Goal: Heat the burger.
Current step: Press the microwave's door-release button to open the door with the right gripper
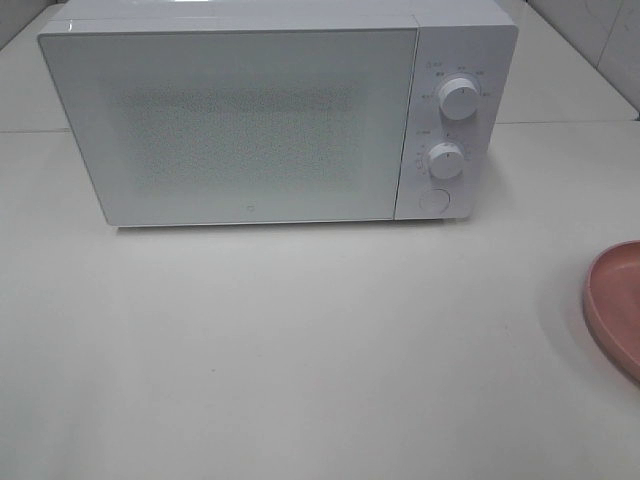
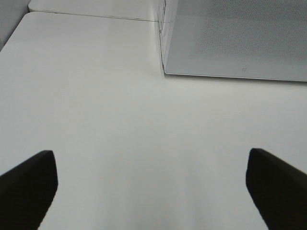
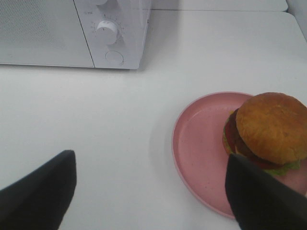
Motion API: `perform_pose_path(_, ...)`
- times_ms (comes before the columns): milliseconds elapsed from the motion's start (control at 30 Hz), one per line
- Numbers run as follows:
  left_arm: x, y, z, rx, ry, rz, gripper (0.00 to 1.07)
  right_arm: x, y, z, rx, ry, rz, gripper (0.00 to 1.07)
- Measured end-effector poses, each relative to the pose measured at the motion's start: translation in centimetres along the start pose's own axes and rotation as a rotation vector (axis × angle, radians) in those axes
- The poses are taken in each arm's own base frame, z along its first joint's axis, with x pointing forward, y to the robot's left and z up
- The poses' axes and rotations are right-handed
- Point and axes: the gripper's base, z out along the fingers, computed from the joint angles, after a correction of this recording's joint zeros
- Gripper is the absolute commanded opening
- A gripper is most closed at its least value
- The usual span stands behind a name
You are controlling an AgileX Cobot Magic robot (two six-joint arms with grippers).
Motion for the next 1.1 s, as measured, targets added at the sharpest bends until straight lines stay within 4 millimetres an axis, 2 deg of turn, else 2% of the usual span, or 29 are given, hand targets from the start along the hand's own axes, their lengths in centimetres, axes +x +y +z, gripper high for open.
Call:
perform_pose_path(400, 0.0, 0.0, 0.0, 0.0, 0.0, 0.0, 1.0, -3.6, 0.1, 4.0, -0.002, -0.074, 0.0, 0.75)
perform_pose_path(633, 0.0, 0.0, 0.0, 0.0, 0.0, 0.0, 1.0, -6.0, 0.2, 6.8, -0.006, -0.191, 0.0, 0.74)
perform_pose_path(867, 0.0, 0.0, 0.0, 0.0, 0.0, 0.0, 1.0, -7.1, 0.2, 9.3, -0.007, -0.23, 0.0, 0.74)
perform_pose_path(933, 0.0, 0.0, 0.0, 0.0, 0.0, 0.0, 1.0, -7.6, 0.2, 11.3, -0.008, -0.243, 0.0, 0.74)
perform_pose_path(1033, 0.0, 0.0, 0.0, 0.0, 0.0, 0.0, 1.0, -7.7, 0.2, 11.8, -0.008, -0.247, 0.0, 0.74)
perform_pose_path(1100, 0.0, 0.0, 0.0, 0.0, 0.0, 0.0, 1.0, -7.9, 0.3, 13.0, -0.008, -0.258, 0.0, 0.74)
